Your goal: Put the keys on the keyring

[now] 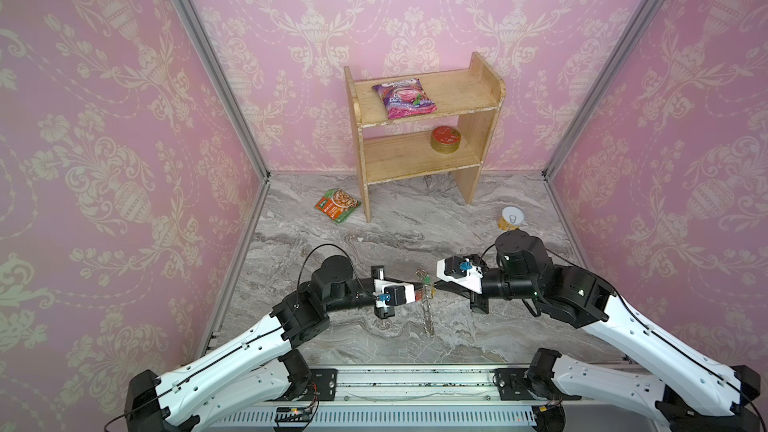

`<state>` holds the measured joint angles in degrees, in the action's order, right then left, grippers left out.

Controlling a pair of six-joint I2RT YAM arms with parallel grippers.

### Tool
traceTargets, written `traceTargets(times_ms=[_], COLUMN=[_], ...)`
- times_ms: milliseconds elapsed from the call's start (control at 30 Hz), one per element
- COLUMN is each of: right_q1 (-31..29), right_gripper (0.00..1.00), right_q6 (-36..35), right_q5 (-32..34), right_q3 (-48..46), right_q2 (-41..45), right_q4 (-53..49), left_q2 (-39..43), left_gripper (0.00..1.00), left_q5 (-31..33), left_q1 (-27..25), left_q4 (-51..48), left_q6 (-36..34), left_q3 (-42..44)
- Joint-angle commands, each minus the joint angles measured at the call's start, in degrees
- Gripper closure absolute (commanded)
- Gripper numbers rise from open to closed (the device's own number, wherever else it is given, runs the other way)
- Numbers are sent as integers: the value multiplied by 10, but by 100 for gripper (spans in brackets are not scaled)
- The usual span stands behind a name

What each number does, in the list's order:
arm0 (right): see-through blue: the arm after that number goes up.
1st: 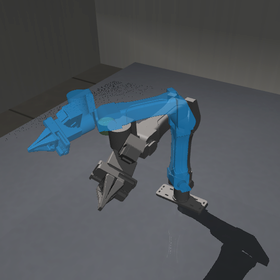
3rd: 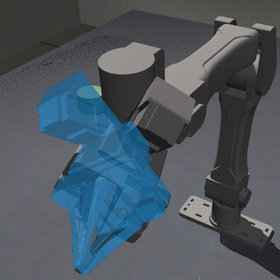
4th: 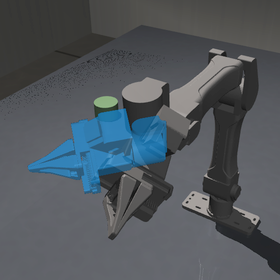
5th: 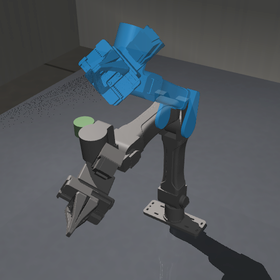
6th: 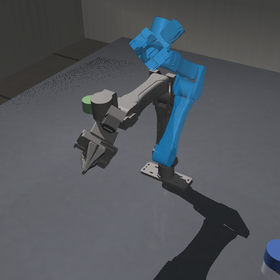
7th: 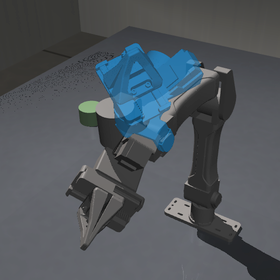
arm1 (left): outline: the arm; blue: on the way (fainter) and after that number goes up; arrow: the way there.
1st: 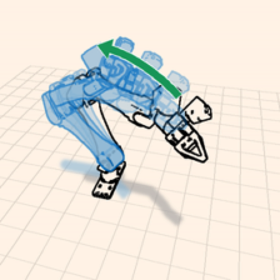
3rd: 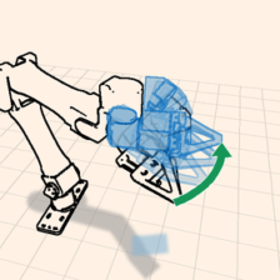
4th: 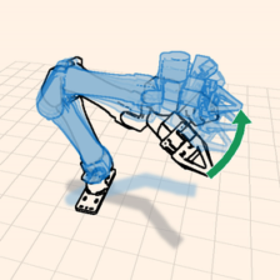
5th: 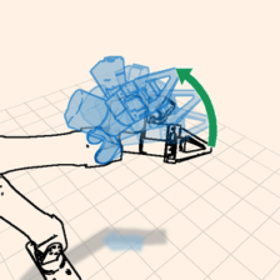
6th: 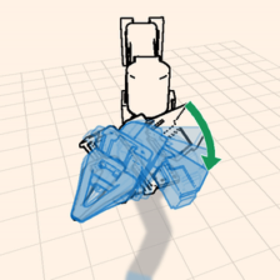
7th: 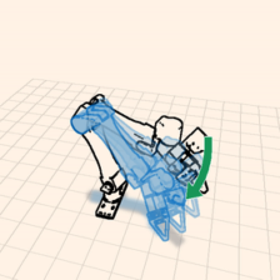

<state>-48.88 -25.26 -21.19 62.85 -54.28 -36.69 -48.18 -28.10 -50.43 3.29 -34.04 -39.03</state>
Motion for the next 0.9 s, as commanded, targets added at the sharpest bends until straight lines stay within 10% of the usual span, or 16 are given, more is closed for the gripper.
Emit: traceTargets(times_ms=[0,867], right_q1=[-4,-4], right_gripper=[100,100], right_q6=[16,17], right_q5=[-11,5], right_q3=[0,7], right_q2=[-2,3], right_q4=[6,6], left_q2=[12,13], left_gripper=[100,100], left_q5=[-4,-5], left_q1=[2,2], left_q4=[25,22], left_q6=[-8,-10], left_q3=[5,4])
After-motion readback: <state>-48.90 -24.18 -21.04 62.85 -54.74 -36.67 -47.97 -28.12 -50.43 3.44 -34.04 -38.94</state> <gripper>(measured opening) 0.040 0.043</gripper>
